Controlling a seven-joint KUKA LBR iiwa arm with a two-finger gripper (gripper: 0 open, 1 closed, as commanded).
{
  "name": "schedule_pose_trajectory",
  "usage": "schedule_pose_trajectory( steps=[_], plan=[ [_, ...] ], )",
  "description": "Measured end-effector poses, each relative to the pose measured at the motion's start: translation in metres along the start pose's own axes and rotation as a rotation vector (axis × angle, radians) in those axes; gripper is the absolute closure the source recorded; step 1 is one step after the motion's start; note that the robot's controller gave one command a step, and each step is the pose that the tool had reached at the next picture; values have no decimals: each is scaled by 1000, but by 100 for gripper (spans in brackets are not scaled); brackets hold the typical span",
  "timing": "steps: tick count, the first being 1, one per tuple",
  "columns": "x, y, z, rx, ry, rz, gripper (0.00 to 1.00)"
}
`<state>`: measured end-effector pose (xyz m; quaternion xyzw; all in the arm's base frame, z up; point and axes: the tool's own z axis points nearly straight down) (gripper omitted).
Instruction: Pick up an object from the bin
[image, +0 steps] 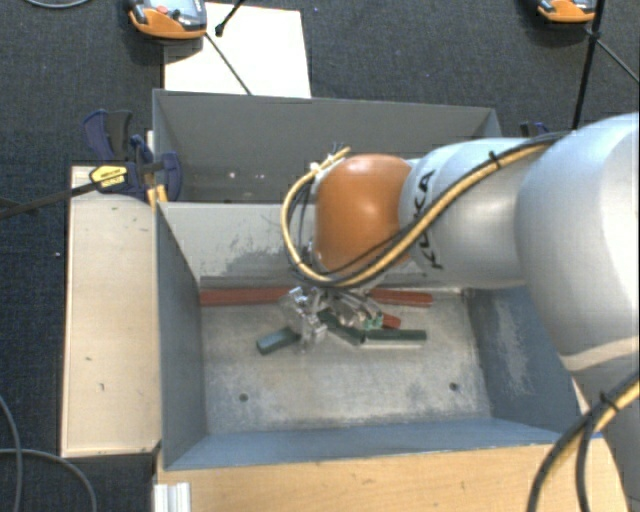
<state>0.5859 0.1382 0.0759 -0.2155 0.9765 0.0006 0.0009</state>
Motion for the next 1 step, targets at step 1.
schedule_pose_trajectory(
  steps=[1],
  plan=[
    [0, 26, -157, 1, -5, 3, 100]
  ],
)
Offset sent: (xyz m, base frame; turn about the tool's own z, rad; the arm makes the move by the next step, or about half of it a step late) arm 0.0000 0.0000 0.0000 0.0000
